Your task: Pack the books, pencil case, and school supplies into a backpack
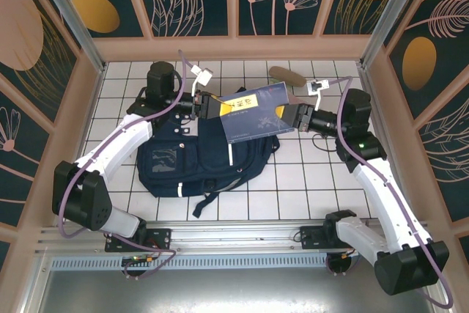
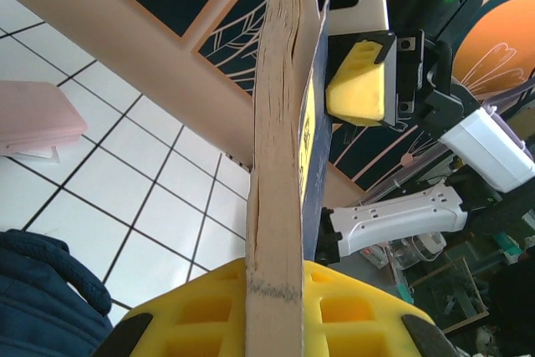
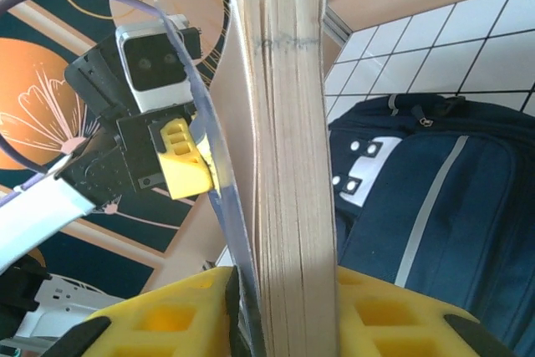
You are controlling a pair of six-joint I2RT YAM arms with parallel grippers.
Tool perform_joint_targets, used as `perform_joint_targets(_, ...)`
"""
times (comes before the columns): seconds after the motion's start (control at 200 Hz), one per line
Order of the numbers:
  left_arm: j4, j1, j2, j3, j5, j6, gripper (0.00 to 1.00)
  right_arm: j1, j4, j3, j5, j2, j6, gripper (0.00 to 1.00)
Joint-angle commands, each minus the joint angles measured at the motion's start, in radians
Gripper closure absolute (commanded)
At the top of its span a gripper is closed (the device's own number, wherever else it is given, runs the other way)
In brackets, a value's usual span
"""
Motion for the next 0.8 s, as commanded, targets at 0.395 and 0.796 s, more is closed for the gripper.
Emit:
perform_joint_targets(0.395, -0.156, 0.047, -0.02, 0.007, -0.492, -0.086, 0.41, -0.035, -0.117, -0.116, 0.466, -0.144, 0.029, 1.0)
perform_joint_targets(0.796, 0.011, 0.021, 0.018, -0.214, -0.639, -0.426, 0.4, -0.039, -0.121, -0.233, 0.592, -0.237, 0.063, 1.0)
